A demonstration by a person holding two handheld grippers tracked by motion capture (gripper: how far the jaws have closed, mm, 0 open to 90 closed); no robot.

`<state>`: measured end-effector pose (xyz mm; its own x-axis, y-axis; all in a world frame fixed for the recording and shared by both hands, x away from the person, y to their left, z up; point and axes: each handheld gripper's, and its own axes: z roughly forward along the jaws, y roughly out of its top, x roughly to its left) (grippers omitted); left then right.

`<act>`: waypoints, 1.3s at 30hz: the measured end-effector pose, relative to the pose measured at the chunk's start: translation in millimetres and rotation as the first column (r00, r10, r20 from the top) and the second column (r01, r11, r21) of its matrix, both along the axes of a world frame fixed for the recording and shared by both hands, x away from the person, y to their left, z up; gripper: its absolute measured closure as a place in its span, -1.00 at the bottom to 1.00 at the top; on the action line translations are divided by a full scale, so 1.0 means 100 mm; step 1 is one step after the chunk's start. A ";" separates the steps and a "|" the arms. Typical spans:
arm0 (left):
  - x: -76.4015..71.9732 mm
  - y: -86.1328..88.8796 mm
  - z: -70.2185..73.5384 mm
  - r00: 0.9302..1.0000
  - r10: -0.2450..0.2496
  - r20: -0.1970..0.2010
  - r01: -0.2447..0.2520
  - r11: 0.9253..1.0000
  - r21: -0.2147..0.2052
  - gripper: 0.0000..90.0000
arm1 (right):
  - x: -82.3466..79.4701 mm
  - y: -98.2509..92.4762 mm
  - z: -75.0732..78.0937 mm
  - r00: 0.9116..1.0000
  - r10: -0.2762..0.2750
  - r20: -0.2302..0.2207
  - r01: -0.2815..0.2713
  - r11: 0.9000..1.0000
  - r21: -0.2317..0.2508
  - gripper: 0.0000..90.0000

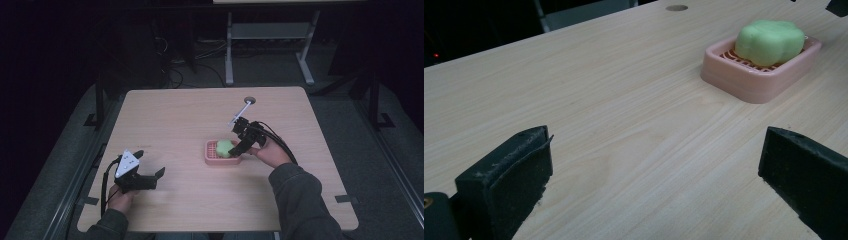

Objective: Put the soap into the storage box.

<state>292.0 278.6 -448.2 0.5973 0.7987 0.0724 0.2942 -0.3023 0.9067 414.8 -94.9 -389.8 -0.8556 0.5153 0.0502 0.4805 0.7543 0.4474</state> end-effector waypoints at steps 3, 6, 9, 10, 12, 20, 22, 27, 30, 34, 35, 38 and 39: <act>0.00 0.00 0.00 1.000 0.001 -0.001 -0.001 1.000 0.000 -1.00 | -0.02 -0.03 0.02 1.000 -0.002 0.002 0.002 1.000 0.004 -0.47; 0.00 0.00 0.00 1.000 0.000 0.000 0.000 1.000 0.002 -1.00 | -0.03 -0.06 0.04 1.000 -0.005 0.002 0.005 1.000 0.005 -0.47; 0.00 0.00 0.00 1.000 0.001 0.001 -0.001 1.000 0.002 -1.00 | -0.05 -0.09 0.05 1.000 -0.010 0.003 0.010 1.000 0.001 -0.47; 0.00 0.00 0.00 1.000 0.002 0.000 -0.002 1.000 0.001 -1.00 | -0.06 -0.11 0.06 1.000 -0.011 -0.002 0.011 1.000 -0.001 -0.47; 0.00 0.00 0.00 1.000 0.002 -0.001 -0.002 1.000 0.002 -1.00 | -0.06 -0.12 0.06 1.000 -0.010 0.000 0.010 1.000 -0.001 -0.47; 0.00 0.00 0.00 1.000 0.002 -0.003 -0.002 1.000 0.006 -1.00 | -0.12 -0.27 -0.02 0.999 -0.036 -0.018 0.036 0.999 0.014 -0.47; 0.00 0.00 0.00 1.000 0.002 -0.002 -0.002 1.000 0.008 -1.00 | -0.13 -0.28 -0.02 0.999 -0.038 -0.024 0.038 0.999 0.010 -0.47; 0.00 -0.01 0.00 1.000 0.003 0.004 -0.003 1.000 0.003 -1.00 | -0.16 -0.34 0.02 0.999 -0.044 -0.020 0.044 0.999 0.013 -0.47; 0.00 0.00 0.00 1.000 0.005 0.007 -0.005 1.000 0.000 -1.00 | -0.18 -0.37 0.04 0.999 -0.047 -0.018 0.048 0.999 0.017 -0.47; 0.01 0.01 0.01 1.000 0.009 0.007 -0.009 1.000 -0.001 -1.00 | -0.20 -0.40 0.04 0.998 -0.051 -0.020 0.051 0.999 0.006 -0.46; 0.01 0.01 0.01 1.000 0.010 0.006 -0.010 1.000 -0.003 -1.00 | -0.22 -0.41 0.04 0.999 -0.049 -0.015 0.049 0.999 0.010 -0.45; 0.01 0.01 0.01 1.000 0.009 0.006 -0.009 1.000 0.000 -1.00 | -0.25 -0.46 0.04 0.998 -0.061 -0.002 0.061 0.998 0.012 -0.44; 0.01 0.01 0.01 1.000 0.010 0.007 -0.010 1.000 -0.002 -1.00 | -0.26 -0.48 0.03 0.998 -0.064 -0.007 0.064 0.998 0.015 -0.43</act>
<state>292.6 279.8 -447.3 0.5889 0.8048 0.0747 0.2909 -0.2973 0.9094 388.9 -142.8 -387.0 -0.8205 0.5681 0.0639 0.5305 0.7150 0.4554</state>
